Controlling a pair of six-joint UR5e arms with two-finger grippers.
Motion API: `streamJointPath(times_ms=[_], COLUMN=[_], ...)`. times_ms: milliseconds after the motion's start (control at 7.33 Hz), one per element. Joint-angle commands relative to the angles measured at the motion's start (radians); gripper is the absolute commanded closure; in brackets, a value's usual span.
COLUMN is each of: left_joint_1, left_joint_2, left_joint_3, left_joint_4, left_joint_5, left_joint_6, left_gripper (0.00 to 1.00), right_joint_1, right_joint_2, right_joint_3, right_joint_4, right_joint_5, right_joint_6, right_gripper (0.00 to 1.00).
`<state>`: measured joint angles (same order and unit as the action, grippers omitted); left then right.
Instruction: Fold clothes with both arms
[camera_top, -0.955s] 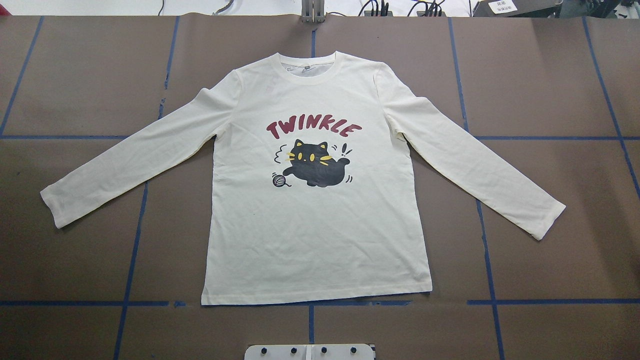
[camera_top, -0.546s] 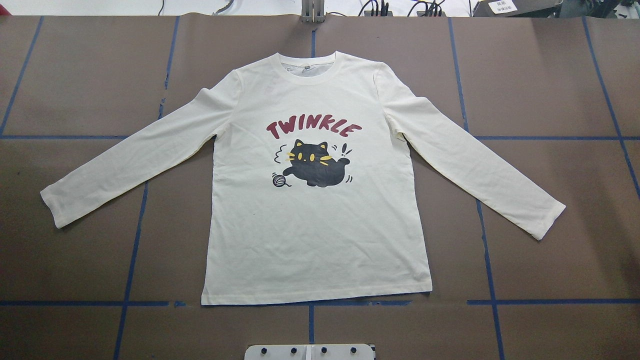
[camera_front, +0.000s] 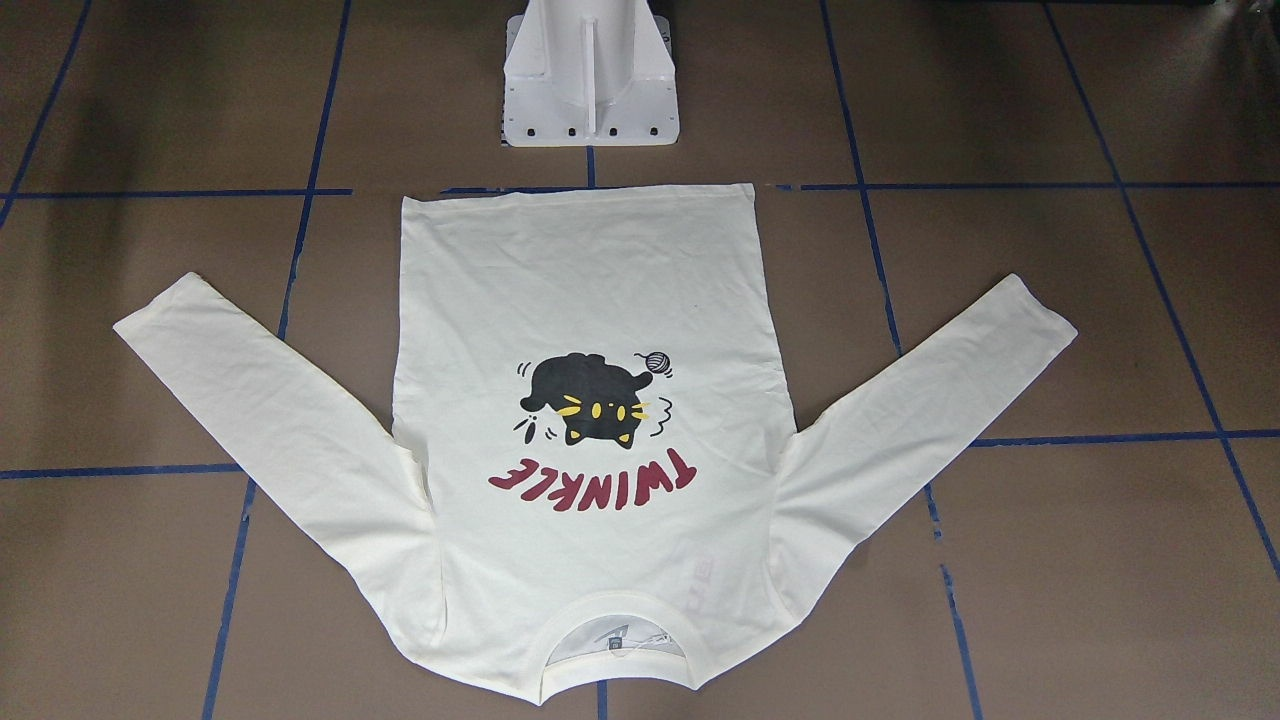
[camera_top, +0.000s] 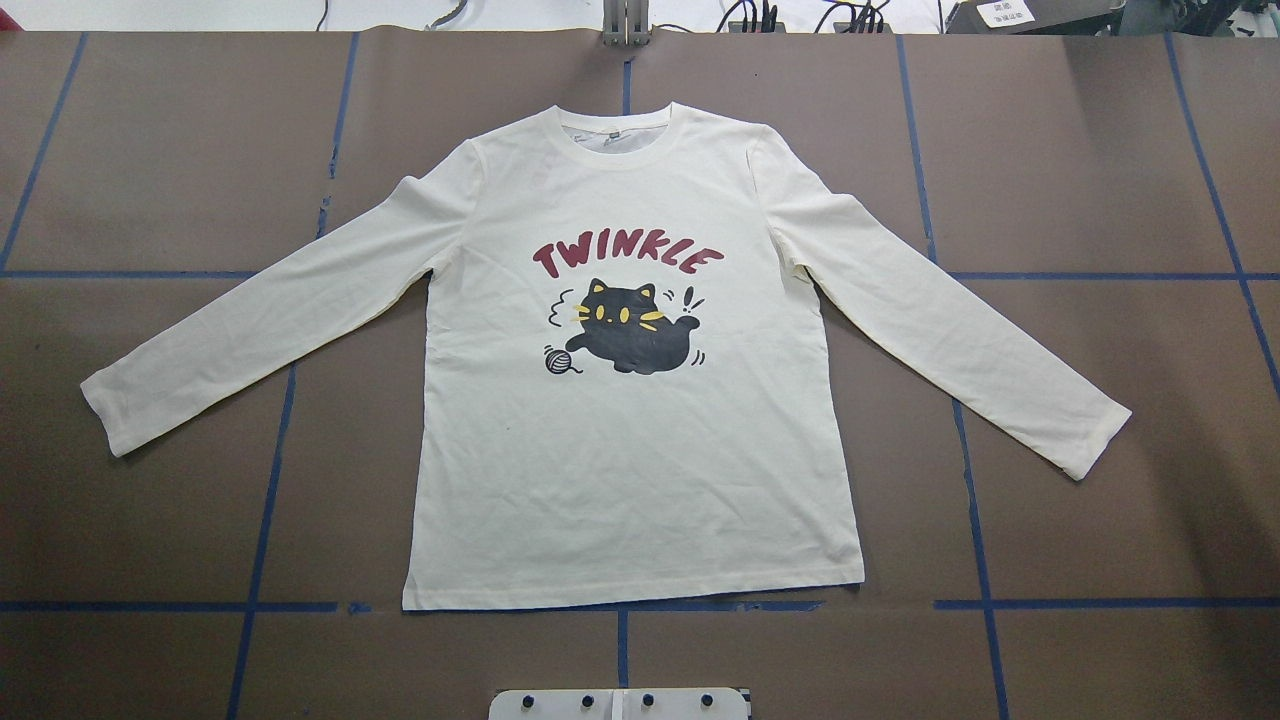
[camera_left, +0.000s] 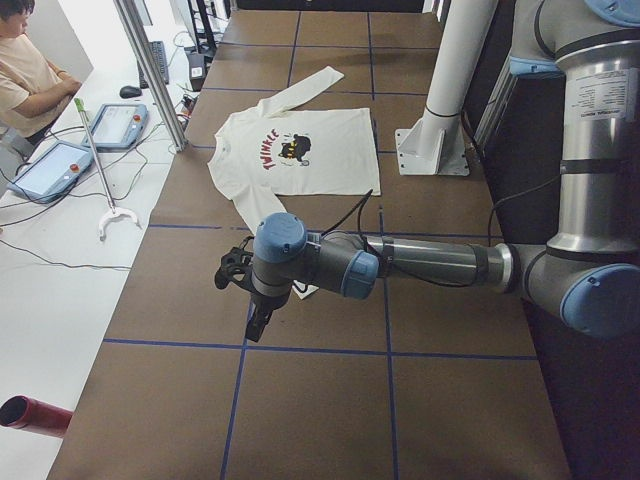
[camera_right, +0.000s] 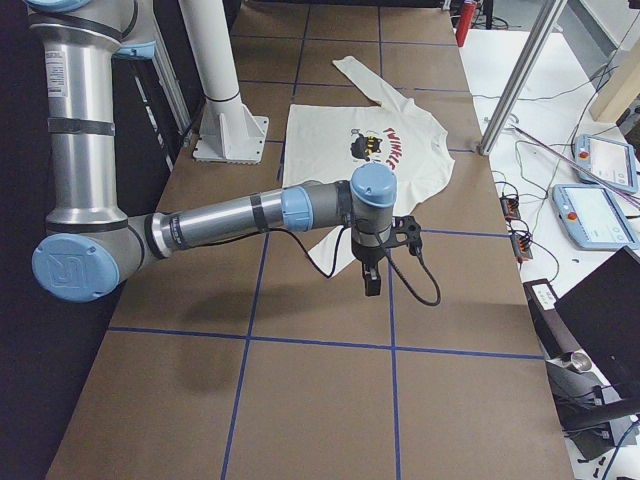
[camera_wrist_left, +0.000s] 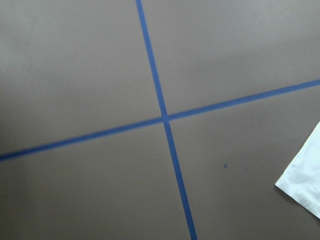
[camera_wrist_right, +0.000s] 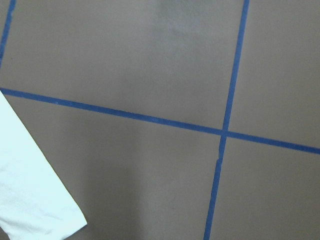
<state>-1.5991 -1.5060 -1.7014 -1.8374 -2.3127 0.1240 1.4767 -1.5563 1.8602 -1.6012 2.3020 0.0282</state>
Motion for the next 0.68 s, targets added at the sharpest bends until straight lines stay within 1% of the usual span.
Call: streamJointPath(times_ms=[0,136,273,409,546], left_joint_1=[0.001,0.001,0.001,0.001,0.001], left_joint_2=[0.004,0.003,0.003,0.003,0.003], left_joint_3=[0.006,0.005,0.002,-0.003,-0.003], left_joint_4=[-0.056,-0.056,-0.054,-0.054,-0.054], left_joint_5=[0.039,0.039,0.038,0.038,0.041], left_joint_6=[-0.007,-0.009,-0.009,-0.009,-0.009], left_gripper=[0.0,0.0,0.0,0.0,0.0], right_joint_1=[-0.001,-0.001,-0.027,-0.108,-0.209], right_joint_2=[-0.005,-0.004,-0.024,-0.051,-0.12], right_joint_3=[-0.018,-0.041,-0.044,-0.041,-0.041], right_joint_4=[0.073,0.131,0.206,0.333,0.538], right_joint_5=[0.038,0.059,0.089,0.08,-0.009], right_joint_6=[0.001,-0.001,0.115,0.301,0.494], right_gripper=[0.0,0.0,0.0,0.0,0.0])
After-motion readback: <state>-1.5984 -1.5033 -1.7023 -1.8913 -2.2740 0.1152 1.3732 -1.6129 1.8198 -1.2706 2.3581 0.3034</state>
